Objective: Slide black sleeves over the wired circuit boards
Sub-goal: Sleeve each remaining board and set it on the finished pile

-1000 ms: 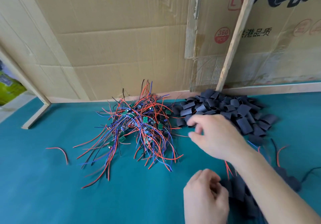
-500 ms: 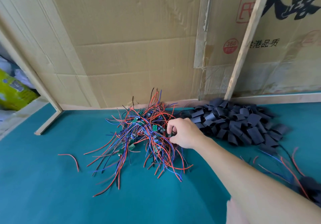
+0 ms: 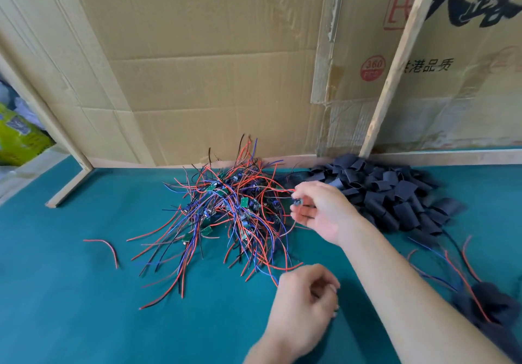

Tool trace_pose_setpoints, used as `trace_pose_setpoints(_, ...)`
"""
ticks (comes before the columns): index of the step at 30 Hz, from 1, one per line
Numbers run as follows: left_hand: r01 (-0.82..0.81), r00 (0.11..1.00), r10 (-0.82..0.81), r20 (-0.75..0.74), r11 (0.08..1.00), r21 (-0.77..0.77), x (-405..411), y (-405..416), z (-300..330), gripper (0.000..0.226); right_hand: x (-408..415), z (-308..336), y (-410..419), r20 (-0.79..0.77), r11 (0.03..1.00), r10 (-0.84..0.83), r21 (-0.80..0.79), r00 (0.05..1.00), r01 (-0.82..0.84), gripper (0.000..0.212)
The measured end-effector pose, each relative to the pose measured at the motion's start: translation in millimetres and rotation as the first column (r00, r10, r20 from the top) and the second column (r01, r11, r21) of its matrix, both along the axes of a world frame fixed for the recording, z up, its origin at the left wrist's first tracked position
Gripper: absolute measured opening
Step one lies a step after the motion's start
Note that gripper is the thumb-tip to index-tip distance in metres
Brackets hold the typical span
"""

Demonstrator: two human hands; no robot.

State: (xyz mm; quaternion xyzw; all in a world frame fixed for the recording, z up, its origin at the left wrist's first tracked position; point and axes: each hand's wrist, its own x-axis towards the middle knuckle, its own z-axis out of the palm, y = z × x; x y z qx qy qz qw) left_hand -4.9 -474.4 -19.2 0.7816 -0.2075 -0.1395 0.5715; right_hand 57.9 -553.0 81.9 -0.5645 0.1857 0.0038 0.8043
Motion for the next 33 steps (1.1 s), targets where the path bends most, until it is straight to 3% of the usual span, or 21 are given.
trace_pose_setpoints(1,-0.072,0.997,0.07,0.026,0.994,0.078,0,36,13,0.019,-9,1,-6,0.004,0.987,-0.052,0.152,0.999,0.051,0.009)
trace_pose_setpoints(3,-0.059,0.995,0.064,0.075,0.996,-0.063,-23,43,15,0.018,-33,2,-19,0.034,0.908,-0.107,0.41,0.994,0.084,0.013)
trace_pose_setpoints(5,-0.066,0.994,0.078,0.07,0.984,-0.166,-24,47,18,0.018,-63,-3,-34,0.095,0.825,-0.11,0.565,0.989,0.038,0.021)
trace_pose_setpoints(8,-0.151,0.987,0.158,0.005,0.952,-0.268,-23,42,9,0.021,-103,-13,-59,0.184,0.751,-0.101,0.659,0.978,-0.046,0.041)
trace_pose_setpoints(10,-0.203,0.979,0.203,-0.031,0.935,-0.29,-18,42,5,0.02,-116,-20,-70,0.213,0.729,-0.091,0.68,0.973,-0.081,0.066)
trace_pose_setpoints(12,-0.24,0.971,0.227,-0.08,0.915,-0.325,-19,33,9,0.014,-118,-27,-70,0.21,0.741,-0.062,0.665,0.976,-0.096,0.068)
trace_pose_setpoints(14,-0.22,0.974,0.186,-0.128,0.91,-0.35,-14,20,20,0.025,-113,-32,-59,0.198,0.786,-0.023,0.61,0.98,-0.104,0.041)
trace_pose_setpoints(16,-0.139,0.981,0.07,-0.18,0.901,-0.41,-9,6,31,0.038,-107,-39,-44,0.16,0.844,-0.038,0.533,0.986,-0.054,0.027)
trace_pose_setpoints(20,-0.225,0.943,0.067,-0.325,0.85,-0.476,1,-16,34,0.039,-102,-55,-39,0.091,0.944,-0.063,0.329,0.994,0.029,0.018)
trace_pose_setpoints(22,-0.256,0.939,0.087,-0.333,0.824,-0.506,2,-18,30,0.038,-104,-59,-42,0.067,0.986,-0.009,0.165,0.998,-0.002,0.014)
trace_pose_setpoints(25,-0.233,0.943,0.085,-0.322,0.858,-0.458,7,-18,21,0.034,-106,-59,-41,0.049,0.993,0.082,-0.093,0.995,-0.077,0.019)
trace_pose_setpoints(27,-0.202,0.953,0.07,-0.295,0.873,-0.444,10,-17,22,0.033,-109,-58,-42,0.073,0.914,0.122,-0.396,0.99,-0.083,0.019)
trace_pose_setpoints(29,-0.195,0.957,0.07,-0.281,0.874,-0.446,13,-16,22,0.03,-110,-56,-47,0.095,0.726,0.049,-0.687,0.994,0.03,0.017)
trace_pose_setpoints(31,-0.18,0.959,0.047,-0.278,0.86,-0.478,13,-19,23,0.027,-107,-55,-55,0.163,0.525,-0.141,-0.824,0.977,0.213,0.013)
trace_pose_setpoints(33,-0.17,0.958,0.04,-0.284,0.877,-0.449,14,-22,24,0.027,-95,-56,-65,0.195,0.392,-0.325,-0.863,0.926,0.319,0.005)
